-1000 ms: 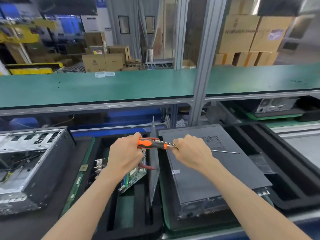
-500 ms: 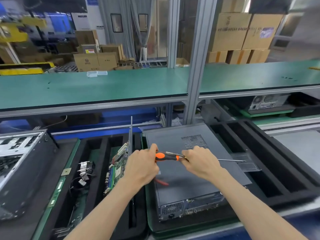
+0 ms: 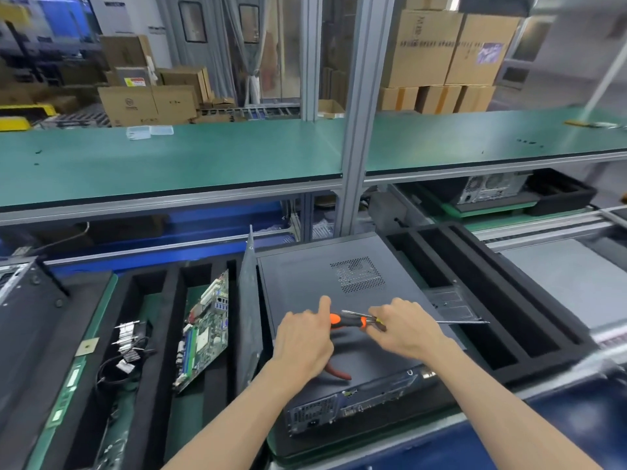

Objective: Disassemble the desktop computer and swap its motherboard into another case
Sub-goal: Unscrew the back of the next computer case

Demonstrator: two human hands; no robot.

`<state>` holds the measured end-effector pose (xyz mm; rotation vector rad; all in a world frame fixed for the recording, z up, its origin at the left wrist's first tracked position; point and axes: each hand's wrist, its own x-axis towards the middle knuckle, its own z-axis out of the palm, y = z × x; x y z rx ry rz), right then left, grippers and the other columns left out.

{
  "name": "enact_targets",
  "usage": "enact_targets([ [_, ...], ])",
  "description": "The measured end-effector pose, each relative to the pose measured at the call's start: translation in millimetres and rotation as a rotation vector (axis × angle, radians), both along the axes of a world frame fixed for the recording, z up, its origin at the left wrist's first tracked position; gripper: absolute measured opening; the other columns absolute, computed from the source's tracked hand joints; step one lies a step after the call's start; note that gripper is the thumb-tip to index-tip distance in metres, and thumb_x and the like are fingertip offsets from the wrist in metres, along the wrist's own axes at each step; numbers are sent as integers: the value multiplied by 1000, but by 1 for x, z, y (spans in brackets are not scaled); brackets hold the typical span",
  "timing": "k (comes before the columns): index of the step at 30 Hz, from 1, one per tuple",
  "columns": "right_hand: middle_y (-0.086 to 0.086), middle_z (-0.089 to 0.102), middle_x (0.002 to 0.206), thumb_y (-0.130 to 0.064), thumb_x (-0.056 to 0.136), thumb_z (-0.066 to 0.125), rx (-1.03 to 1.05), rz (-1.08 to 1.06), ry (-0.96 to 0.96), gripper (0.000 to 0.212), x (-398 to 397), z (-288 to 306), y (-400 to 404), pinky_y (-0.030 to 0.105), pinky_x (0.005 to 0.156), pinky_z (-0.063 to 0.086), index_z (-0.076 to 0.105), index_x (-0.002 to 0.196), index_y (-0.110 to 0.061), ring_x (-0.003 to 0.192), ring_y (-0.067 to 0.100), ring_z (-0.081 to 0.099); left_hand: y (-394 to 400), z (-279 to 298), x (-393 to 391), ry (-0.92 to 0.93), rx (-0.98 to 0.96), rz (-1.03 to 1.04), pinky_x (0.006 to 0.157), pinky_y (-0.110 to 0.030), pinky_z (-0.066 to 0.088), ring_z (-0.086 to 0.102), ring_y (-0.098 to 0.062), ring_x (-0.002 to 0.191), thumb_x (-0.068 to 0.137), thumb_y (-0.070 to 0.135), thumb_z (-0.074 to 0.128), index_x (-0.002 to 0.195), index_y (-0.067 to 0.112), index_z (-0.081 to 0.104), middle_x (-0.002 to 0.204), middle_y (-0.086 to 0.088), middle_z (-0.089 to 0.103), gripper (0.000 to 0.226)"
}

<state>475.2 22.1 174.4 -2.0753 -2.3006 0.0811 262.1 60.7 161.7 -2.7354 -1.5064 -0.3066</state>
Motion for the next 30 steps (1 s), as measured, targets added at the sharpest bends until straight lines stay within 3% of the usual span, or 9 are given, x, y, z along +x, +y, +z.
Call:
enact_targets([
  [4, -1, 52, 70, -58, 92, 42, -25, 17, -25, 38, 14, -3, 2, 37, 65, 40, 43, 74, -24, 76, 31, 57, 1, -11, 12, -38, -58, 11, 71, -38, 37, 60, -34, 74, 86, 13, 44, 135, 21, 30, 86, -7, 66, 52],
  [7, -5, 43, 66, -65, 89, 44, -55, 53, -41, 41, 19, -9, 4, 36, 65, 38, 41, 74, -27, 77, 29, 56, 1, -20, 11, -95, -144, -16, 81, -42, 43, 62, -35, 85, 91, 39, 46, 145, 28, 18, 95, -9, 67, 62],
  [11, -5, 43, 68, -77, 81, 45, -112, 139, -59, 50, 27, -17, 8, 37, 64, 39, 44, 77, -27, 71, 27, 50, -1, -29, 8, -118, -267, -22, 85, -42, 41, 56, -28, 92, 72, 77, 48, 147, 45, 7, 102, -1, 52, 92],
  [14, -4, 43, 66, -86, 75, 45, -121, 227, -70, 62, 32, -19, 10, 37, 63, 38, 45, 79, -25, 70, 29, 53, -4, -33, 9, -110, -314, -23, 82, -38, 33, 43, -20, 91, 60, 89, 52, 146, 53, 6, 103, 7, 32, 104],
  [17, 2, 55, 72, -93, 68, 46, -112, 319, -120, 72, 35, -17, 9, 36, 61, 34, 46, 83, -23, 71, 32, 59, -5, -30, 12, -59, -340, -80, 85, -38, 30, 38, -18, 100, 53, 98, 51, 146, 56, 1, 110, 10, 28, 114],
  [23, 5, 66, 81, -95, 57, 56, -161, 438, -218, 93, 40, -9, 2, 36, 59, 37, 49, 109, -18, 73, 32, 62, -7, -15, 16, 145, -443, -217, 98, -46, 32, 32, -22, 115, 36, 80, 80, 147, 58, -15, 140, 8, 19, 148],
  [27, 5, 65, 81, -87, 61, 61, -145, 471, -239, 85, 40, -7, 0, 36, 58, 36, 48, 108, -18, 70, 32, 60, -12, -15, 20, 158, -351, -230, 97, -42, 36, 35, -22, 117, 41, 52, 81, 149, 57, -8, 141, 8, 19, 140],
  [30, 4, 63, 77, -85, 61, 60, -110, 476, -251, 86, 40, -8, 0, 35, 57, 36, 50, 113, -18, 62, 29, 47, -12, -16, 21, 143, -347, -228, 94, -40, 37, 37, -19, 115, 39, 49, 79, 148, 59, -4, 139, 10, 21, 138],
])
